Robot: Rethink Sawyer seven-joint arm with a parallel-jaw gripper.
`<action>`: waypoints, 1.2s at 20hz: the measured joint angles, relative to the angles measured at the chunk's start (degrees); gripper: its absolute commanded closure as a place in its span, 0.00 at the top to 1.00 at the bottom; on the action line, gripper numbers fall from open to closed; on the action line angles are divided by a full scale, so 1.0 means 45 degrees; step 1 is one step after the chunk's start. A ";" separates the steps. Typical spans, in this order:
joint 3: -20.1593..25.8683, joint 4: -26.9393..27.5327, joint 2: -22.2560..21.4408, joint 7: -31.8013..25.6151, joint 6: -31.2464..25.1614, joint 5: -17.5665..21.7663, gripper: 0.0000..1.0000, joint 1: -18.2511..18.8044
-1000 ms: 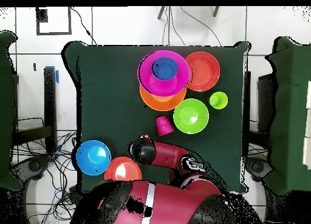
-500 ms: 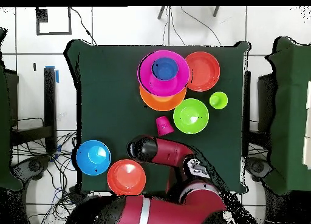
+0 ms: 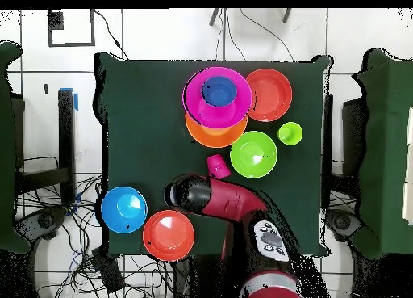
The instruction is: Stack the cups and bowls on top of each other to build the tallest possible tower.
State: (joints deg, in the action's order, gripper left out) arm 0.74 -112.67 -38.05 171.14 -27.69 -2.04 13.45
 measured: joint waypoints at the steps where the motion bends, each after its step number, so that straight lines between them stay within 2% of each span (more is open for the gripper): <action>1: 0.0027 -0.0074 -0.0098 0.0000 0.0061 -0.0066 1.00 0.0001; 7: 0.0530 -0.0740 0.0059 0.0000 0.1780 -0.0613 1.00 0.0124; 8: 0.0788 -0.0922 0.0351 0.0000 0.2660 -0.0732 1.00 0.0151; 14: 0.1607 -0.1332 0.1289 0.0000 0.4570 -0.0911 1.00 0.0262; 21: 0.3121 -0.2098 0.2157 0.0000 0.4976 -0.1206 1.00 0.0884; 24: 0.3482 -0.2505 0.2232 0.0000 0.4972 -0.1430 1.00 0.0809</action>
State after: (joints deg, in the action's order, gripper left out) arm 16.41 -123.95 -28.00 171.14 -5.31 -8.48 17.09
